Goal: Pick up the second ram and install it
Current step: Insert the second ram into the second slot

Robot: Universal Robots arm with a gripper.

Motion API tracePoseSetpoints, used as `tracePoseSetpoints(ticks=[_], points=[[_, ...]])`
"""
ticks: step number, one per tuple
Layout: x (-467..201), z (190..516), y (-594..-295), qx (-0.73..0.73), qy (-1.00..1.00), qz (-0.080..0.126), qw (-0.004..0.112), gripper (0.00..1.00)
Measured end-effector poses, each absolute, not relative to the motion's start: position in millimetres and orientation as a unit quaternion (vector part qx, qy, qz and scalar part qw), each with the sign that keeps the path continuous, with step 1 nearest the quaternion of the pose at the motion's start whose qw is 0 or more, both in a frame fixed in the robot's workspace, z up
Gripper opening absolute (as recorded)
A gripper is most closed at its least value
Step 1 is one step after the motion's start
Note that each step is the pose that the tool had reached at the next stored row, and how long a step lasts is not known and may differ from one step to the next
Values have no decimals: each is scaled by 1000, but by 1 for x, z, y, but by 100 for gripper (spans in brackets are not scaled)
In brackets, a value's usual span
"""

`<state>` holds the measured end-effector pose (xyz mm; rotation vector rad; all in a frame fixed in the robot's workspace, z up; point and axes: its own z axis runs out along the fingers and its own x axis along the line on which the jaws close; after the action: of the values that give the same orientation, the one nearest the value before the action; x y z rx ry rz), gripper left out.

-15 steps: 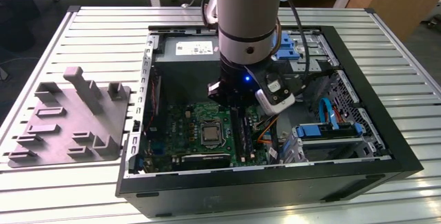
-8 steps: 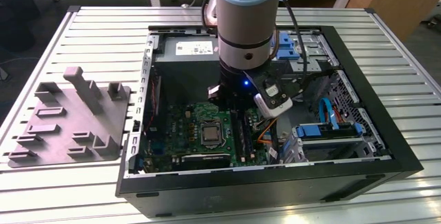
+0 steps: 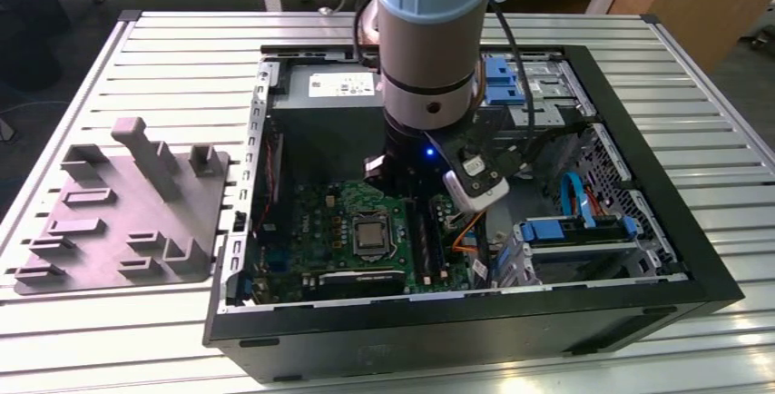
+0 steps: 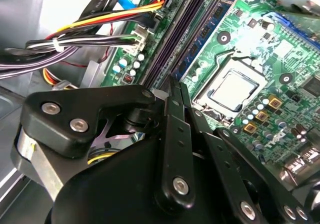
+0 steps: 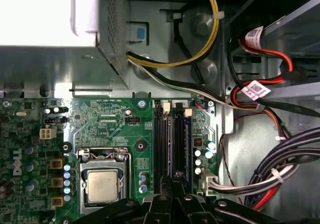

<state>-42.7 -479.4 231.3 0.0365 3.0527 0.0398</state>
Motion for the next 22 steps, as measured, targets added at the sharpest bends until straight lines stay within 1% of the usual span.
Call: tracePoseSetpoints(ticks=[22], points=[[-43,226,-479,12,999,13,44,11]])
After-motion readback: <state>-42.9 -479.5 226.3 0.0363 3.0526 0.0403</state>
